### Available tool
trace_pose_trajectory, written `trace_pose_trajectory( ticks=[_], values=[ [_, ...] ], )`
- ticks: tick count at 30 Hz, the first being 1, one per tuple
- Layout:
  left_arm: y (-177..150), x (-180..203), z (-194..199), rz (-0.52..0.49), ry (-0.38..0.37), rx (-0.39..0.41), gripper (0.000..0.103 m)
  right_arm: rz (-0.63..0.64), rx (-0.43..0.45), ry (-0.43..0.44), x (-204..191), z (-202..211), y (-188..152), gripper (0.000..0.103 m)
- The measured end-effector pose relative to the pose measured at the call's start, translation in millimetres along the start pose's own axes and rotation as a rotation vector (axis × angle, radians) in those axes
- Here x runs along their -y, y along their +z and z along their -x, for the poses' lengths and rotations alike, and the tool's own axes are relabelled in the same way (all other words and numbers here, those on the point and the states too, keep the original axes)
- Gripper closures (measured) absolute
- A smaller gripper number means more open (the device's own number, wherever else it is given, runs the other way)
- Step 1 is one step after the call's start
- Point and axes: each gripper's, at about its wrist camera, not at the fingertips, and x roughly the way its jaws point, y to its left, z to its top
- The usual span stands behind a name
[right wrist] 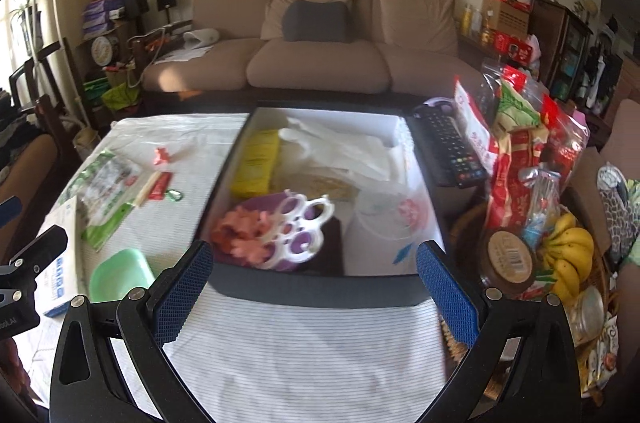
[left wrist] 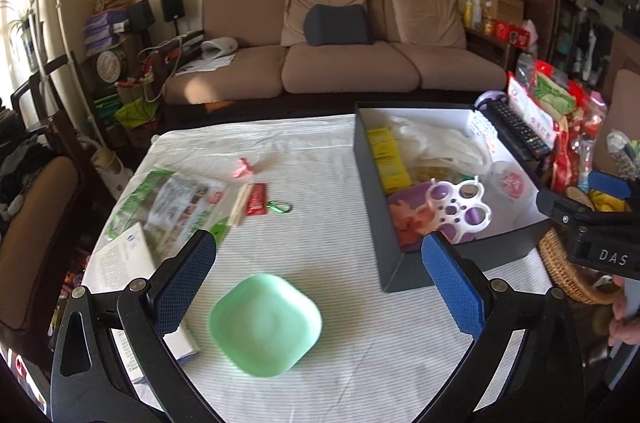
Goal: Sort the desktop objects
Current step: 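Reach the right gripper into the black box toward the white ring toy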
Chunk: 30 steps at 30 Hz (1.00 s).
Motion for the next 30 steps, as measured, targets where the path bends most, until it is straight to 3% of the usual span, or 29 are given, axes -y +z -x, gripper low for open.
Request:
trace_pose_trajectory(
  ticks=[15, 25, 27, 29, 30],
  values=[
    [22, 33, -67, -0.022, -0.004, -0.039, 0.000, -0.047, -0.021, 0.011, 52, -56, 19, 0.000],
    [12, 24, -94, -0.013, -0.046, -0.082, 0.000, -0.079, -0.026, 0.164, 54, -75, 29, 0.002],
    [8, 21, -95, -0.009, -0.052, -0.089, 0.000, -0.088, -0.039, 0.215, 52, -81, 31, 0.016],
    [4, 18, -97, -0.003, -0.059, -0.096, 0.000, -0.108, -0.087, 0.256, 50, -93, 31, 0.051],
    [2, 18, -97, -0.001, -0.063, -0.100, 0.000, -0.126, -0.113, 0.262, 50, -101, 30, 0.055]
  ],
)
